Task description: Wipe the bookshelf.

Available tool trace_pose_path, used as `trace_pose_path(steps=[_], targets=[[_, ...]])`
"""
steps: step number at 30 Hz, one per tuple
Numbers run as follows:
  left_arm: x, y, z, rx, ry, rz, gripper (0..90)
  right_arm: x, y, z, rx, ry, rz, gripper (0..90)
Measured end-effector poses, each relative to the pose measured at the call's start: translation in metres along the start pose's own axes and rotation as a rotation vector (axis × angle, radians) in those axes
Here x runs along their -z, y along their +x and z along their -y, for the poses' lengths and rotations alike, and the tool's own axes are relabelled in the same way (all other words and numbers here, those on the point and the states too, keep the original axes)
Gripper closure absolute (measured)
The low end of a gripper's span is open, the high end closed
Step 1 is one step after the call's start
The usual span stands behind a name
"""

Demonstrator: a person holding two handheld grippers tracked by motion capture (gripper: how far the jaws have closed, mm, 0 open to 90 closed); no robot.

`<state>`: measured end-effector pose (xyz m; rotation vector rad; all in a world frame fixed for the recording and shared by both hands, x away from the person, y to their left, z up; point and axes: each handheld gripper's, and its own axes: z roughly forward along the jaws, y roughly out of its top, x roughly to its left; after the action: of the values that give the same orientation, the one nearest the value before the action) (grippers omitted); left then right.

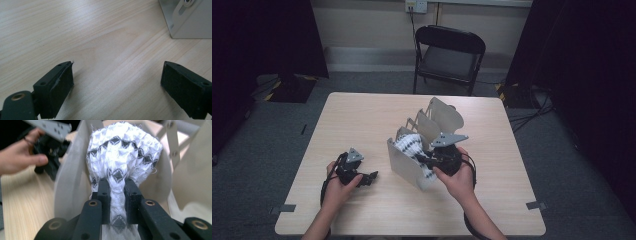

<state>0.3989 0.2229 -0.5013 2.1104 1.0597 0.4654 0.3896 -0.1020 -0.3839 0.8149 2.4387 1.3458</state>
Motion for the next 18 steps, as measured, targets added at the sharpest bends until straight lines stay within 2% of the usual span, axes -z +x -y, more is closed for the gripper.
trace_pose_path(steps=[1,5,7,10,11,18], targets=[[0.0,0.0,0.0,0.0,0.0,0.001,10.8,-0.004,0.0,-0.009,0.001,-0.011,-0.002,78.2],[0.0,0.0,0.0,-0.001,0.0,0.001,10.8,-0.019,0.001,-0.013,-0.007,-0.009,-0.01,78.3],[0.0,0.0,0.0,0.0,0.0,0.001,10.8,-0.028,0.0,-0.008,-0.008,0.019,-0.012,78.3],[0.0,0.0,0.0,0.0,0.0,0.001,10.8,-0.034,-0.001,-0.003,-0.014,0.033,-0.015,78.3],[0.0,0.0,0.0,0.0,0.0,0.001,10.8,-0.04,-0.003,0.004,-0.023,0.057,-0.017,78.3],[0.0,0.0,0.0,0.0,0.0,0.001,10.8,-0.058,-0.006,0.025,-0.037,0.118,-0.025,78.4]])
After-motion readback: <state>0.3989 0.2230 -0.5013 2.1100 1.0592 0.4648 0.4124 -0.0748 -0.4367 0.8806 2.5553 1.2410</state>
